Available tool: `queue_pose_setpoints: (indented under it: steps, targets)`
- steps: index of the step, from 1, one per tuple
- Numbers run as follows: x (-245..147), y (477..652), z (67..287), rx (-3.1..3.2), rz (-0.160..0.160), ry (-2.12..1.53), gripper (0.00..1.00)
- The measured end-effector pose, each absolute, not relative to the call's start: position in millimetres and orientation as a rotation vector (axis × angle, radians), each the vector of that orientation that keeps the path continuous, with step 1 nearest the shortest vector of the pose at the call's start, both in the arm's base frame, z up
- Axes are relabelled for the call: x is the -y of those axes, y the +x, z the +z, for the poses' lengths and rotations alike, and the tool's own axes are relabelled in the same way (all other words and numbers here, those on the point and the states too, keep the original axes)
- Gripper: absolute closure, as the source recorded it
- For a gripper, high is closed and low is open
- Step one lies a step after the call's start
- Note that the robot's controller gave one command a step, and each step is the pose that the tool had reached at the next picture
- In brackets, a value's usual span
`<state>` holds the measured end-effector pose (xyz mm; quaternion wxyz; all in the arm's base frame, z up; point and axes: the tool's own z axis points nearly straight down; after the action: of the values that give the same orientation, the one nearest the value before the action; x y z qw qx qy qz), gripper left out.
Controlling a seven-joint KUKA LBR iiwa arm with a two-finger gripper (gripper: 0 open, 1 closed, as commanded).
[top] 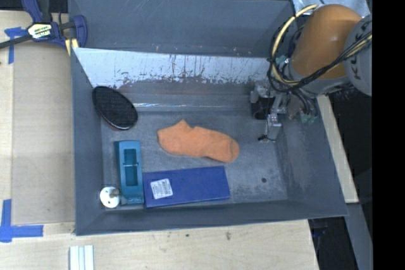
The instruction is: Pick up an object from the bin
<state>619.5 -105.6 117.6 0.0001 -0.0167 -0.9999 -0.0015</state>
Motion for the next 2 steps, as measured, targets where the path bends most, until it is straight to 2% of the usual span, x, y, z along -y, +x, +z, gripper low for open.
queue_pose_setpoints:
  steps: [1,2]
  targets:
    - [83,594.7,117,3.128,0.000,-0.328,0.00]
    - [76,591.9,95,3.119,-0.001,-0.402,0.00]
